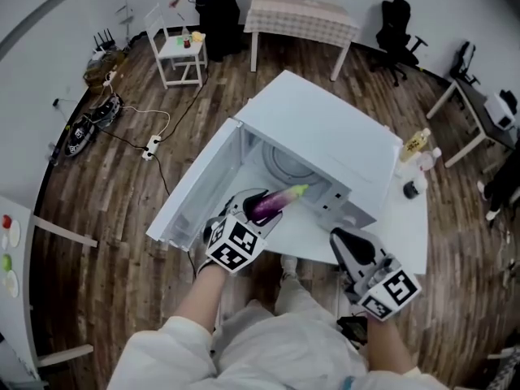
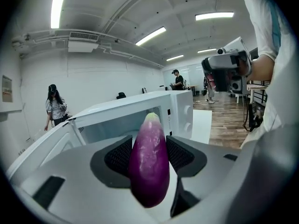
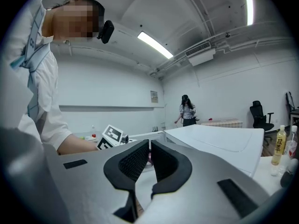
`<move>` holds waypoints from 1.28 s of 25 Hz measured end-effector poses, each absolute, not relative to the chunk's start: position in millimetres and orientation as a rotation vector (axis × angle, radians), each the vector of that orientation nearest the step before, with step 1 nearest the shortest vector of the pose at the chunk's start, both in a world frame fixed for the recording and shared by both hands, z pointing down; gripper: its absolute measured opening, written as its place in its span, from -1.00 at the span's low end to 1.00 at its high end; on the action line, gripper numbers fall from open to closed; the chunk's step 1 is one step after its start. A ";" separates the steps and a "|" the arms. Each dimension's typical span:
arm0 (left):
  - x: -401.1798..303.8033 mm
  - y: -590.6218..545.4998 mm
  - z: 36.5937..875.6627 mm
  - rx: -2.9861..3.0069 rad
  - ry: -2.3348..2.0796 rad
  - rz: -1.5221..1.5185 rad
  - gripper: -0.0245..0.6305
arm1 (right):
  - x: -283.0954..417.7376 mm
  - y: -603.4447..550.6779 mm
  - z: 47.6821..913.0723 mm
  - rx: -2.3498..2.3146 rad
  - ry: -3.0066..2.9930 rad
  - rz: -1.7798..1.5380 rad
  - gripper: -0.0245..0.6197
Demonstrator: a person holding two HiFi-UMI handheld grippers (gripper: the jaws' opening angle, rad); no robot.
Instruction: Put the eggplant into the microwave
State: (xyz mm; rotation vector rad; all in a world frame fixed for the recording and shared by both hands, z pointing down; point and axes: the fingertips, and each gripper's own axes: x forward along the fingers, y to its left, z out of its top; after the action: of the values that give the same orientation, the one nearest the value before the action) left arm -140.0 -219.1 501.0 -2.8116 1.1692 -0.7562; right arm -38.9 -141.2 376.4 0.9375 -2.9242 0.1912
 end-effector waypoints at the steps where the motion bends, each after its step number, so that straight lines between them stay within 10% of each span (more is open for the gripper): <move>1: -138.8 -226.3 506.2 -2.806 1.163 -0.779 -0.23 | -39.3 -146.1 376.0 0.927 -2.927 0.188 -0.81; 32: -102.2 -381.9 602.8 -2.886 0.988 -0.924 -0.23 | -54.0 -199.9 430.8 0.910 -2.871 0.289 -0.81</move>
State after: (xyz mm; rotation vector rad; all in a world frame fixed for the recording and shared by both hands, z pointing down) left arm -102.2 -381.9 602.8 -2.8857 0.9882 -0.9241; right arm -54.0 -199.9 430.8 0.9100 -2.8707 0.2886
